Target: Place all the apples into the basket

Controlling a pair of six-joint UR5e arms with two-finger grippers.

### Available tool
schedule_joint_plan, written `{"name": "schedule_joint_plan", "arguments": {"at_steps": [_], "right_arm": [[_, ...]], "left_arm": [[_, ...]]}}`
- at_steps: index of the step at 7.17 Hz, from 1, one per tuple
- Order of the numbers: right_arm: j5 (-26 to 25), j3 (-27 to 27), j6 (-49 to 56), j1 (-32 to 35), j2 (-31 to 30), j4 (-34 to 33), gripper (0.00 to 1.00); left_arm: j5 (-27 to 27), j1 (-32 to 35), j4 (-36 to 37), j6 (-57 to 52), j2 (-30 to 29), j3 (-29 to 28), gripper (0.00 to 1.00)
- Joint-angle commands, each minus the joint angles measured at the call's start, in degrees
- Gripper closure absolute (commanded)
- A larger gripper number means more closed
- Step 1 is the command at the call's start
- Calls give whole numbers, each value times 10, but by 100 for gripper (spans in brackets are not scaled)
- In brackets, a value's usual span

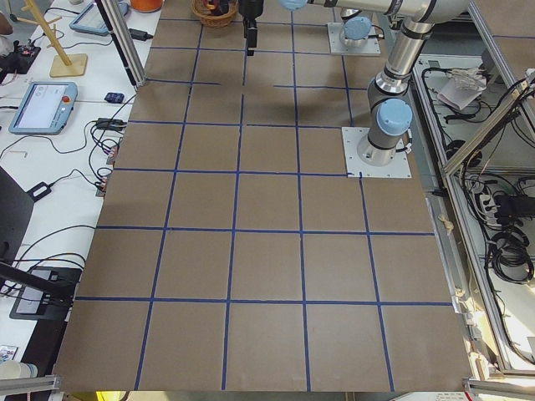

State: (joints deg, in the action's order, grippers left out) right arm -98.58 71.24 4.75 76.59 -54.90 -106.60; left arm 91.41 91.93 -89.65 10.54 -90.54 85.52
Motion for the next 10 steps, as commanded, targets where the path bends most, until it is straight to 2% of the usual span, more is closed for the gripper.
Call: {"name": "schedule_joint_plan", "arguments": {"at_steps": [1, 3, 4, 7, 8, 10], "right_arm": [[-4, -4, 3, 0, 0, 3, 0], [1, -11, 3, 0, -22, 14, 0], [4, -5, 2, 1, -51, 57, 0], [39, -1, -3, 43, -178, 261, 0], [42, 3, -8, 67, -204, 284, 0], [41, 47, -41, 121, -267, 292, 0]], "left_arm": [[0, 0, 0, 0, 1, 0, 0], [0, 0, 0, 0, 2, 0, 0], [0, 0, 0, -1, 0, 0, 0], [0, 0, 0, -1, 5, 5, 0], [0, 0, 0, -1, 8, 10, 0], [0, 0, 0, -1, 9, 10, 0]]}}
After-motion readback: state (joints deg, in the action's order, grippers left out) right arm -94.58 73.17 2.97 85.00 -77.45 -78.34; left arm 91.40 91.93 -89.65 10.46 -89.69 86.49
